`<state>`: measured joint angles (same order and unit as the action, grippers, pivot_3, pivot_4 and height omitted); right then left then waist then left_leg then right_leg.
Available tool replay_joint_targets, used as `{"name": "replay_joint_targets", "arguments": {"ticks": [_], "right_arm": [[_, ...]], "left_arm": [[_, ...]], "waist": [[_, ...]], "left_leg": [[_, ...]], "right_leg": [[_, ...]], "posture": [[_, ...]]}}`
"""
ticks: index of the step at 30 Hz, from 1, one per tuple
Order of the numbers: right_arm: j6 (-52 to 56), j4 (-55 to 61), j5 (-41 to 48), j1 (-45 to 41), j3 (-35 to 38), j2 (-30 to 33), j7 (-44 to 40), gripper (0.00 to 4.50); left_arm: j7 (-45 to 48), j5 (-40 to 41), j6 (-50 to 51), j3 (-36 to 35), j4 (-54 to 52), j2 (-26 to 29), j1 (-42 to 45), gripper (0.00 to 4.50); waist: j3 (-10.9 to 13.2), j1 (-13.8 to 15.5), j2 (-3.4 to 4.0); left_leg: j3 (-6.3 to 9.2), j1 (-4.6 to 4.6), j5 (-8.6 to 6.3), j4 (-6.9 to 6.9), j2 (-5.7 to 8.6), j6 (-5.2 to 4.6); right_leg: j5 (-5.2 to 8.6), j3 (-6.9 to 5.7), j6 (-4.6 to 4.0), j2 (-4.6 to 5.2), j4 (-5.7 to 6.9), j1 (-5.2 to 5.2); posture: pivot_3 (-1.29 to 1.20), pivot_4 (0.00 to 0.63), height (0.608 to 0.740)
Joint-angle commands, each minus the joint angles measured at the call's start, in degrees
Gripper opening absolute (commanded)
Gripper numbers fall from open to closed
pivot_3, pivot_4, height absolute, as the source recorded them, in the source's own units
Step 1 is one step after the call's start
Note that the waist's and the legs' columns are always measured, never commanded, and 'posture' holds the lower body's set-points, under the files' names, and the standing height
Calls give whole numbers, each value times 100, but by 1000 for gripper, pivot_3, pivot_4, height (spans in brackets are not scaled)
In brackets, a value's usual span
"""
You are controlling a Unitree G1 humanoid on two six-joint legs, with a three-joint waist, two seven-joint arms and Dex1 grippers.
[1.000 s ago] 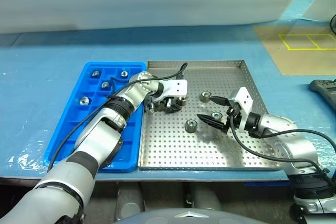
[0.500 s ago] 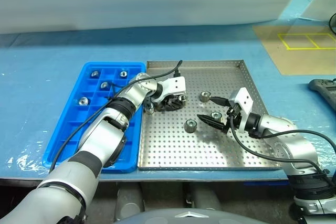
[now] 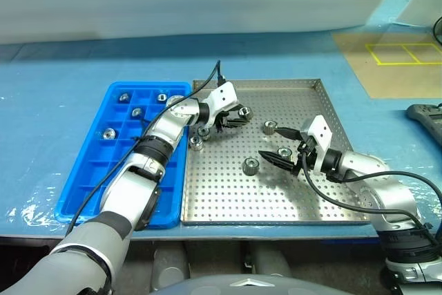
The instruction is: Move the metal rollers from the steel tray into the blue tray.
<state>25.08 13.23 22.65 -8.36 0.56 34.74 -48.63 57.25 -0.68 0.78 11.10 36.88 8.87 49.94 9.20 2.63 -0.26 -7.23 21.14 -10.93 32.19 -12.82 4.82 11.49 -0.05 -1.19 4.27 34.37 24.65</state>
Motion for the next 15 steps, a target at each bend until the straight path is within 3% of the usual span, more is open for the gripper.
{"name": "replay_joint_targets", "arguments": {"ticks": [1, 8, 15], "right_arm": [[-56, 133, 47, -85, -7, -35, -17, 4500], [-100, 24, 18, -173, -110, -76, -82, 4500], [-162, -150, -31, -334, -225, -97, -204, 4500]], "left_arm": [[-273, 354, 223, -292, -1172, 91, -279, 1899], [-1384, 383, 581, -677, -2936, 286, -1063, 1899], [-2437, 161, 689, -896, -3792, 438, -1843, 1899]], "waist": [[0, -1, 1], [1, -13, 1], [1, -15, 2]], "left_leg": [[0, 0, 0, 0, 0, 0], [-1, 1, -1, -2, -3, -1], [0, 15, -4, -5, -4, -6]], "right_leg": [[0, 0, 0, 0, 0, 0], [1, -2, 1, 0, -2, 4], [1, -7, 1, -1, -16, 11]], "posture": [[-108, 150, 740], [-77, 150, 740], [-49, 150, 740]]}}
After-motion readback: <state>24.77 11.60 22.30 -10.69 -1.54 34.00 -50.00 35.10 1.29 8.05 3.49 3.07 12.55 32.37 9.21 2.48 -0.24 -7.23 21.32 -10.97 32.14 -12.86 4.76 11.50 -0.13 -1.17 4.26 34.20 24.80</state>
